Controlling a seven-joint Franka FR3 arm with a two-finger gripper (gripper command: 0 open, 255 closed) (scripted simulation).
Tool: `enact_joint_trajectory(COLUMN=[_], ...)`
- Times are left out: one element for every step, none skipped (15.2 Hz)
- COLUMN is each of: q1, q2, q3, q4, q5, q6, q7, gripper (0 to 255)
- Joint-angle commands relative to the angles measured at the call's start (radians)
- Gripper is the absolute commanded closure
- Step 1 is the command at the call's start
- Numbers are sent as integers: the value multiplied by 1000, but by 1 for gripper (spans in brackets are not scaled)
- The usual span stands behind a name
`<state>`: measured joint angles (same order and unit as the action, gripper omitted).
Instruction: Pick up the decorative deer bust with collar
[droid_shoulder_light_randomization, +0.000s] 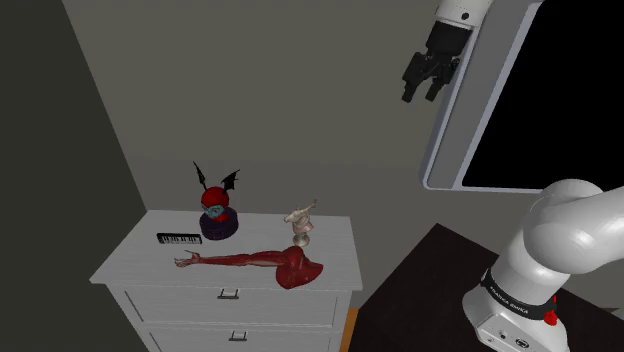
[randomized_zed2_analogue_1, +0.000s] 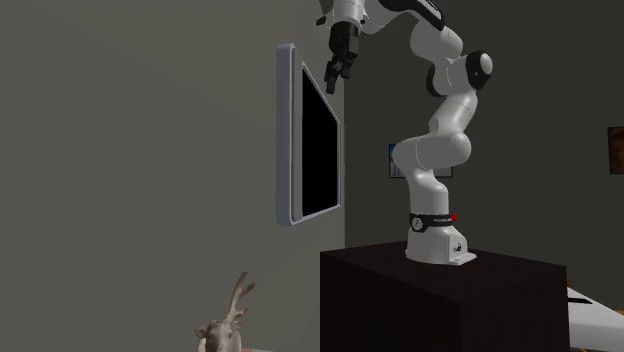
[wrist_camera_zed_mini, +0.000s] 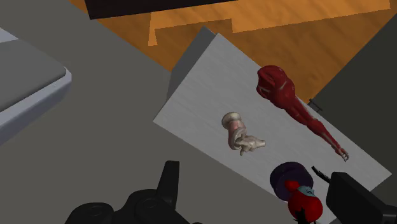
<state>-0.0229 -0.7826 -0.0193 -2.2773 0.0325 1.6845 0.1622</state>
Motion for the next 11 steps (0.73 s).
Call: enact_joint_trajectory(q1=[0,0,1,1,2,2,3,4,5,6,7], q2=[0,19,40,62,84,108,134,160,187,216,245], q3=[0,2,5,7,9,11,13,16,18,20,21], q4=[0,-15,-28,-40,-51,-61,-70,-77,-83,-87,-91], q5=[0,4,9,13,17,22,26,31,35,40,44], q6=[0,30,60,91,121,151,181,211,240,270,299], q7=[0,5,11,16,21,26,30,35,39,43,47], gripper=[0,0,0,0,0,0,0,0,0,0,0])
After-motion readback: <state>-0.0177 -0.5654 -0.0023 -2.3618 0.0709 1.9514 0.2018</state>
